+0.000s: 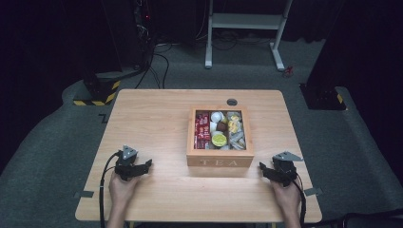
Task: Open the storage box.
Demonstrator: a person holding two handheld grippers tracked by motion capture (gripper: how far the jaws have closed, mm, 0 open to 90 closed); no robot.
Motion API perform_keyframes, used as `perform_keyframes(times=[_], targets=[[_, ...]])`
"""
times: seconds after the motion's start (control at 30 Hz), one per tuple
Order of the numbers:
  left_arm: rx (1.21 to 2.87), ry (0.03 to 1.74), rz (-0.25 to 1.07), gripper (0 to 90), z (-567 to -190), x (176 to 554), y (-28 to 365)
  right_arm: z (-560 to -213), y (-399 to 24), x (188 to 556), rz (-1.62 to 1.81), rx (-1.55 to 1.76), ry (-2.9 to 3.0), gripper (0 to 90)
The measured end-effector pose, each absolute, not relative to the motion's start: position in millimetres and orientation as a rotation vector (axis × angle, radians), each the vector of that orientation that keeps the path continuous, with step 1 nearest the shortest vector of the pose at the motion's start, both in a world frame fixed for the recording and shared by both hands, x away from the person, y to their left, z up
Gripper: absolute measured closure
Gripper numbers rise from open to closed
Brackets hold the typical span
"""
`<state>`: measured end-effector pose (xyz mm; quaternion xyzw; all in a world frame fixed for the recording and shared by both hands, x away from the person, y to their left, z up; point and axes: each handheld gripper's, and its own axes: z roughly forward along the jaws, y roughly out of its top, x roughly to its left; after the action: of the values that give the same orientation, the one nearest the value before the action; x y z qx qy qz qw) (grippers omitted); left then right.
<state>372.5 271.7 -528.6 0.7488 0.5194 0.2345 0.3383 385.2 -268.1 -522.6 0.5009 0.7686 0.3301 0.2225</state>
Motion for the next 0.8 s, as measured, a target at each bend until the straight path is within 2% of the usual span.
perform_keyframes(times=[0.57, 0.8], targets=[[1.948, 1.354, 0.608, 27.1, -528.6, 372.5, 272.1, -522.4, -268.0, 384.2, 0.908, 1.391, 2.119, 38.8], [1.947, 1.354, 0.606, 27.0, -528.6, 372.5, 272.4, -522.3, -268.9, 381.8, 0.911, 1.387, 2.111, 44.5]])
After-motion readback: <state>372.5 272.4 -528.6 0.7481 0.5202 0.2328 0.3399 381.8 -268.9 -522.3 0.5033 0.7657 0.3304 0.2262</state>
